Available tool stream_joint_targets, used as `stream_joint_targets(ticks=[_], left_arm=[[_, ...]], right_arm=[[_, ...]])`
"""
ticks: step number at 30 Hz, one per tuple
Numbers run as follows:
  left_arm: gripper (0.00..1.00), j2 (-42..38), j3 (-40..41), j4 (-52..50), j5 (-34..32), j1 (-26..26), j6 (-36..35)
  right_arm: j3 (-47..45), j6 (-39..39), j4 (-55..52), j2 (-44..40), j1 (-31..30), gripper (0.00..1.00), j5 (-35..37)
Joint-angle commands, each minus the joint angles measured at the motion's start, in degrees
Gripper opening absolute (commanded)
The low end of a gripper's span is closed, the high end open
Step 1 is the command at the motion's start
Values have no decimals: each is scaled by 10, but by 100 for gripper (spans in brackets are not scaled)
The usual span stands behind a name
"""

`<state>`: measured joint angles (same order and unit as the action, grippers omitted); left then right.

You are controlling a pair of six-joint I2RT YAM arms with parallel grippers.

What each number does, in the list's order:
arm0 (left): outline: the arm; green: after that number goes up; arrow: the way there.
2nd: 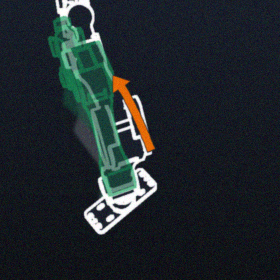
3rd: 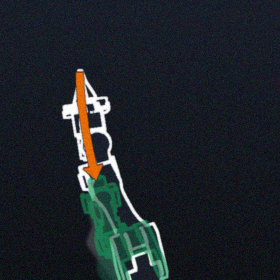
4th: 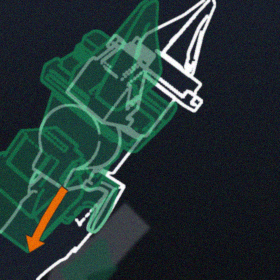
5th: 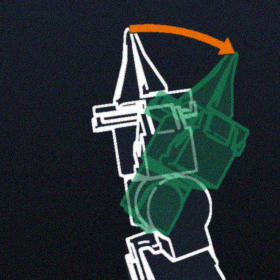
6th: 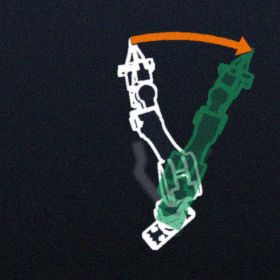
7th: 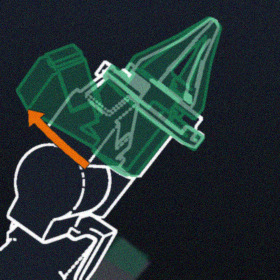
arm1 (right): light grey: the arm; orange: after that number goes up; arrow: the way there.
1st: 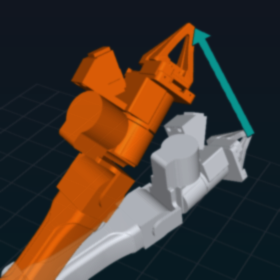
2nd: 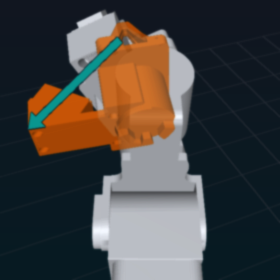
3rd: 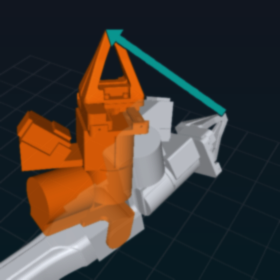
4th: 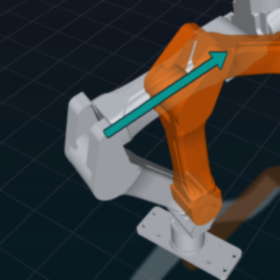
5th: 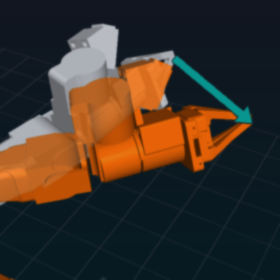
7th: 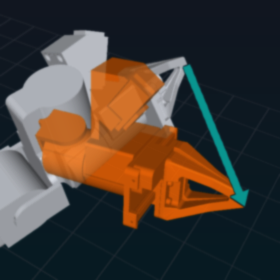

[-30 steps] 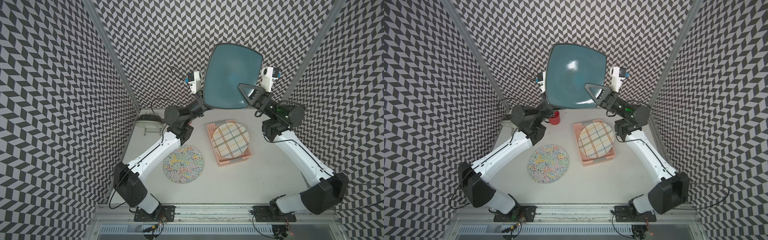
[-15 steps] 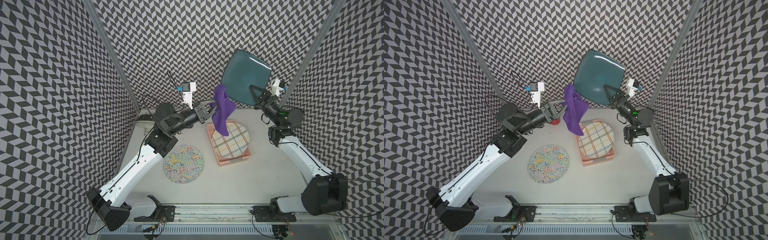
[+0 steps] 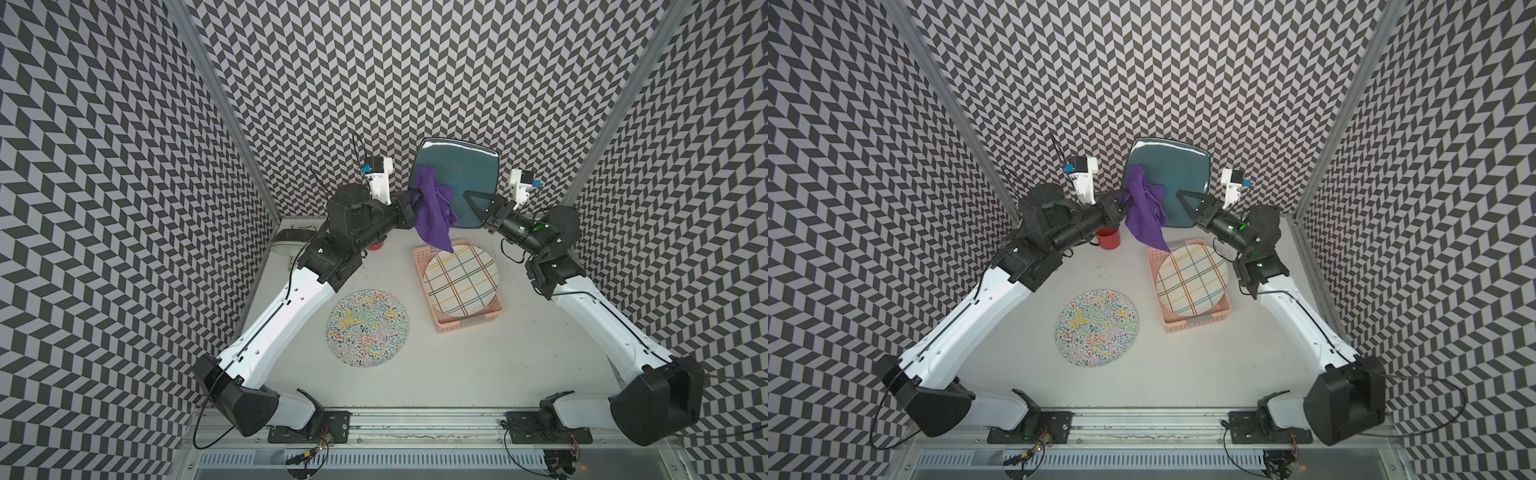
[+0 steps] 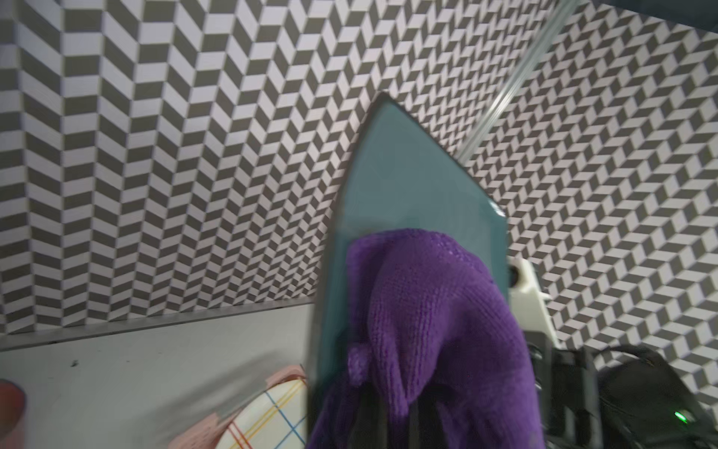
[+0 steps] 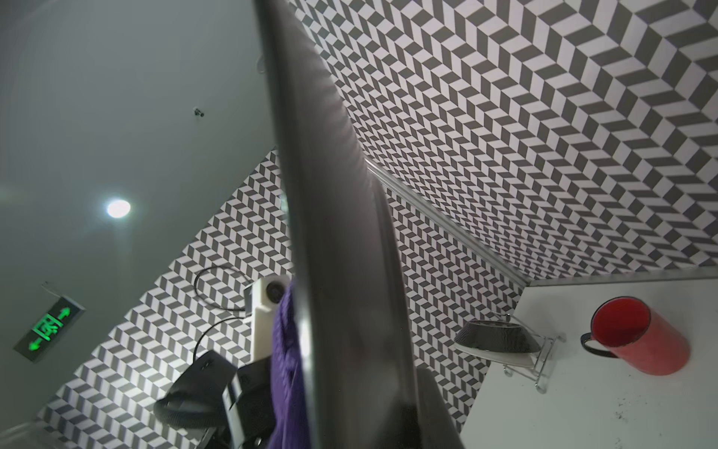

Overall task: Wipe the wet plate dry
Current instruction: Wipe the plate with towel.

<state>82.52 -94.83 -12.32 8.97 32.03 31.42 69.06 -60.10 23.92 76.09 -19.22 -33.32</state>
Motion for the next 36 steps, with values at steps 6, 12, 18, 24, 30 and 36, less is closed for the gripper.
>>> stream_joint_targets(ticks=[6,12,18,24,30,36], left_arm=[[0,111,-207,-173,-67,78,-191],[0,157,-250,-242,-137,131,-220],[0,118,-197,-264,-200,90,-180],[0,149,-262,-286,-219,72,-183],[0,202,-349,-279,-212,75,-198],[0,139,-249,-176,-83,61,-136]], right_arm=[[21,116,54,-67,-84,0,-26],[9,-41,159,-54,-2,0,6],[-9,-18,150,-69,-8,0,-47],[32,25,138,-57,-63,0,-80],[57,119,35,-62,-72,0,-98],[32,-46,151,-68,33,0,-76]])
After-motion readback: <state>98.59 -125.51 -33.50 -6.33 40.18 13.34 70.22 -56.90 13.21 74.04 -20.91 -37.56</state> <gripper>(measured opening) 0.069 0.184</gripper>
